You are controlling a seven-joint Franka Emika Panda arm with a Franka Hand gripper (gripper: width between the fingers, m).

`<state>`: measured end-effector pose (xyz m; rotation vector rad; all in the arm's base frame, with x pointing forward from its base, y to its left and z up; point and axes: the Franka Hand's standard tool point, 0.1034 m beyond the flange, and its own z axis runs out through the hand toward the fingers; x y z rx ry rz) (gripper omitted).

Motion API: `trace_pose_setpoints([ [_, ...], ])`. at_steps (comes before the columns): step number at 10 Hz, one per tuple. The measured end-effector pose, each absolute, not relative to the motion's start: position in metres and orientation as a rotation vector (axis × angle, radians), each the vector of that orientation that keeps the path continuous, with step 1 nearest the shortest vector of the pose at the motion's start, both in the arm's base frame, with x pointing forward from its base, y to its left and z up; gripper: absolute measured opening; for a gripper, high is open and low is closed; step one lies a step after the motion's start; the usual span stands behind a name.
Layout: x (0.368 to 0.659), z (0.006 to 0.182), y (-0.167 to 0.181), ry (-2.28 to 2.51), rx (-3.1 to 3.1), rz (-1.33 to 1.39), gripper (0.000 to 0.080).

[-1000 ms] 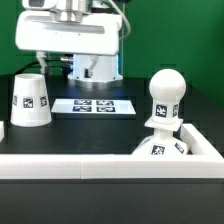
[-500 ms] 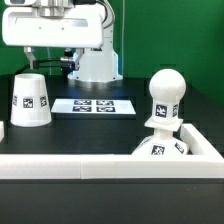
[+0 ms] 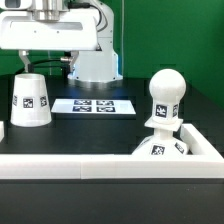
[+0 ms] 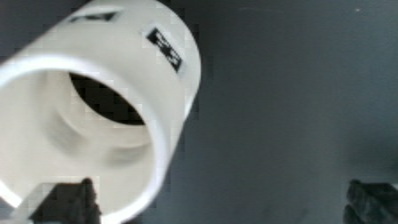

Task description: Assemble lamp

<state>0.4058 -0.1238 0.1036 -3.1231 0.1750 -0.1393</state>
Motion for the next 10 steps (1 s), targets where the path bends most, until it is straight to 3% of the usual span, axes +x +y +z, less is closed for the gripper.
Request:
trace_pose_setpoints([
  [7, 0.397, 0.076, -0.131, 0.125, -3.141, -0.101, 0.0699],
  [9, 0.401, 0.078, -0.13, 0.116, -3.142, -0.11, 0.0462],
  [10, 0.402, 0.079, -0.129, 0.113, -3.143, -0.112, 0.0462],
])
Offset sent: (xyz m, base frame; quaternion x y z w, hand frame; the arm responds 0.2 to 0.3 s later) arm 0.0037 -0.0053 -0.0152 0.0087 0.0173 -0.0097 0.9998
